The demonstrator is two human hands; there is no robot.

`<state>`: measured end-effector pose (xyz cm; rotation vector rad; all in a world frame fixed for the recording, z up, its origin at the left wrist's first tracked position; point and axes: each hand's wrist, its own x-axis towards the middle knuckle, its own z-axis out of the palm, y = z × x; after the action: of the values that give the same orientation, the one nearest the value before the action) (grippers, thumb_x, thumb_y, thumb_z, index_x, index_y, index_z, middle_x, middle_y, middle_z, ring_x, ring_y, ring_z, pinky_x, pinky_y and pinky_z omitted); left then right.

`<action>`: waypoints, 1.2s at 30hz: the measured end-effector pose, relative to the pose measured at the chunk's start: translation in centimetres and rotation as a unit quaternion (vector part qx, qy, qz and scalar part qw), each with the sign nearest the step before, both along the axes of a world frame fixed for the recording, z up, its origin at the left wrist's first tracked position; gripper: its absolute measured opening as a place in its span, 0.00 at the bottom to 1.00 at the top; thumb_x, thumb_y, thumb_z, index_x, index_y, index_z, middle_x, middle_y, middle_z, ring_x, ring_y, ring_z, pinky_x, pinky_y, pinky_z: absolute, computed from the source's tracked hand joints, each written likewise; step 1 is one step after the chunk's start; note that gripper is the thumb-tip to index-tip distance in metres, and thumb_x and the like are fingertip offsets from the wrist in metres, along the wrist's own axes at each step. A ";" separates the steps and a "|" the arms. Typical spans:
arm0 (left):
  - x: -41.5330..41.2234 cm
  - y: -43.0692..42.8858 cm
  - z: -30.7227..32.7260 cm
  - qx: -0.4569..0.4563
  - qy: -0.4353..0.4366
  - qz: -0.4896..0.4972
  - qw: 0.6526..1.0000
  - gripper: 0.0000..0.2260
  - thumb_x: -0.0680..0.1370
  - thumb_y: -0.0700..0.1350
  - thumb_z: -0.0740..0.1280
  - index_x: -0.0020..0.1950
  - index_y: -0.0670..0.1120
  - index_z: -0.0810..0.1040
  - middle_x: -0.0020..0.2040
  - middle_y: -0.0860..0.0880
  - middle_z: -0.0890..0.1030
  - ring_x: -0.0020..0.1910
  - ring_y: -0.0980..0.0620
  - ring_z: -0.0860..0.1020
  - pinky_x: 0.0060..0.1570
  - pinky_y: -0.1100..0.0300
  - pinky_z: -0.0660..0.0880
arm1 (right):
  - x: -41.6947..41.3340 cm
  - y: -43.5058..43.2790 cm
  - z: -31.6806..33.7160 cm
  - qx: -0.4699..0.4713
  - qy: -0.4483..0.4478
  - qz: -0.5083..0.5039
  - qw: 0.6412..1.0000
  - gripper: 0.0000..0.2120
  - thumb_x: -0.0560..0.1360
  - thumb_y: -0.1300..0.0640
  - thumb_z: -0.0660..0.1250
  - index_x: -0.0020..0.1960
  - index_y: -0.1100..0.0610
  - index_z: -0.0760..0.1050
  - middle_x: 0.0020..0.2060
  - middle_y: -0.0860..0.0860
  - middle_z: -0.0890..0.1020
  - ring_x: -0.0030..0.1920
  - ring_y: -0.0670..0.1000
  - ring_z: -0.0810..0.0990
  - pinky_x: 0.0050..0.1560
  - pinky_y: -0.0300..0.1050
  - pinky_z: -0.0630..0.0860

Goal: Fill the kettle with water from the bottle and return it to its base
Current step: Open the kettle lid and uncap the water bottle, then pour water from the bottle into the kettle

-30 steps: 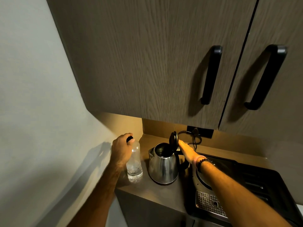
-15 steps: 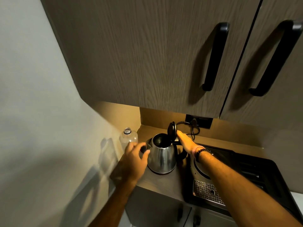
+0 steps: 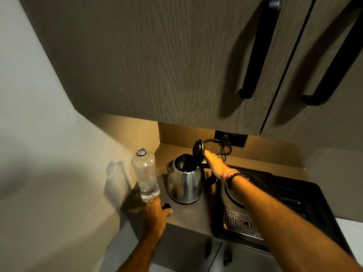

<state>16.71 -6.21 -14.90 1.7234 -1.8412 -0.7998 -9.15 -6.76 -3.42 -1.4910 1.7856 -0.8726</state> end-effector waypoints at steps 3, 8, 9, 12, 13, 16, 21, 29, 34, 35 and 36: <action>1.4 -0.5 1.1 -0.180 0.025 0.088 0.979 0.20 0.65 0.53 0.81 0.43 0.46 0.73 0.41 0.47 0.77 0.36 0.49 0.74 0.34 0.54 0.74 | -0.1 -0.1 -0.1 0.000 -0.006 -0.002 1.000 0.38 0.73 0.28 0.44 0.75 0.45 0.64 0.74 0.51 0.70 0.74 0.55 0.66 0.76 0.59 0.59; 1.5 -3.7 5.4 -0.164 0.121 0.161 0.966 0.51 0.57 0.60 0.83 0.72 0.46 0.63 0.66 0.41 0.70 0.63 0.39 0.73 0.55 0.41 0.77 | 0.0 0.0 -0.2 0.004 0.012 -0.001 1.000 0.33 0.77 0.34 0.45 0.76 0.47 0.63 0.75 0.53 0.68 0.75 0.56 0.65 0.76 0.60 0.59; 1.2 -4.4 6.2 -0.155 0.143 0.143 0.967 0.53 0.56 0.58 0.84 0.74 0.46 0.61 0.69 0.41 0.70 0.65 0.40 0.72 0.58 0.43 0.75 | 0.0 0.1 -0.3 0.003 0.022 0.003 1.000 0.32 0.78 0.35 0.45 0.77 0.48 0.62 0.76 0.53 0.67 0.76 0.56 0.64 0.77 0.60 0.58; 0.3 -5.9 8.0 -0.136 0.175 0.114 0.968 0.49 0.59 0.54 0.84 0.73 0.45 0.62 0.67 0.40 0.74 0.64 0.37 0.74 0.60 0.44 0.75 | 0.0 0.2 -0.3 0.002 0.030 0.001 1.000 0.31 0.79 0.36 0.45 0.77 0.48 0.61 0.76 0.53 0.67 0.76 0.57 0.64 0.76 0.58 0.58; 0.2 -6.1 8.3 -0.131 0.168 0.114 0.970 0.47 0.61 0.53 0.83 0.73 0.44 0.63 0.66 0.38 0.75 0.63 0.35 0.74 0.59 0.42 0.76 | 0.0 0.1 -0.3 0.003 0.029 -0.001 1.000 0.31 0.78 0.36 0.44 0.76 0.48 0.62 0.75 0.53 0.68 0.75 0.57 0.65 0.76 0.58 0.59; 0.2 -6.1 9.0 -0.156 0.123 0.085 0.976 0.42 0.64 0.53 0.81 0.72 0.43 0.65 0.64 0.39 0.77 0.60 0.35 0.76 0.58 0.41 0.76 | 0.0 0.0 -0.5 0.005 0.038 -0.004 0.999 0.31 0.78 0.36 0.44 0.76 0.48 0.62 0.75 0.54 0.68 0.75 0.58 0.65 0.76 0.59 0.59; 1.2 -6.3 12.0 -0.182 0.043 -0.090 0.978 0.41 0.61 0.58 0.79 0.69 0.56 0.62 0.56 0.52 0.76 0.50 0.51 0.75 0.50 0.54 0.75 | -0.1 0.2 -0.4 0.000 0.036 -0.007 0.999 0.32 0.77 0.34 0.44 0.76 0.47 0.62 0.75 0.53 0.68 0.75 0.58 0.65 0.75 0.59 0.59; 0.1 -6.5 16.0 -0.042 -0.273 -0.233 0.932 0.41 0.56 0.64 0.75 0.64 0.56 0.61 0.50 0.50 0.75 0.44 0.47 0.76 0.41 0.54 0.75 | 0.0 0.0 -0.2 0.006 0.007 -0.017 1.000 0.28 0.80 0.36 0.44 0.73 0.46 0.67 0.73 0.52 0.72 0.73 0.56 0.68 0.75 0.60 0.60; -0.5 -6.5 17.6 -0.061 -0.363 -0.239 0.899 0.38 0.56 0.64 0.75 0.59 0.53 0.66 0.49 0.50 0.76 0.44 0.48 0.74 0.41 0.54 0.71 | 0.0 -0.1 -0.1 0.005 0.036 -0.007 0.999 0.28 0.82 0.39 0.44 0.76 0.49 0.63 0.75 0.53 0.69 0.75 0.57 0.65 0.76 0.62 0.59; -0.6 -6.6 17.9 -0.068 -0.375 -0.238 0.893 0.38 0.55 0.64 0.75 0.59 0.52 0.67 0.50 0.49 0.77 0.44 0.48 0.74 0.41 0.54 0.71 | -0.1 -0.1 -0.2 0.006 0.048 -0.005 0.999 0.27 0.82 0.40 0.45 0.77 0.51 0.62 0.76 0.53 0.68 0.76 0.57 0.64 0.76 0.61 0.59; -0.8 -6.6 18.1 -0.072 -0.391 -0.236 0.887 0.38 0.55 0.64 0.75 0.60 0.52 0.67 0.51 0.48 0.78 0.44 0.48 0.74 0.42 0.54 0.71 | -0.1 0.0 -0.3 0.007 0.061 0.000 0.998 0.27 0.83 0.41 0.45 0.78 0.52 0.60 0.76 0.54 0.67 0.76 0.57 0.64 0.77 0.61 0.58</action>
<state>15.94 -12.80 3.23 1.6382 -2.8429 -0.0718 -9.26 -6.80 -3.75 -1.5639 1.8754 -0.7834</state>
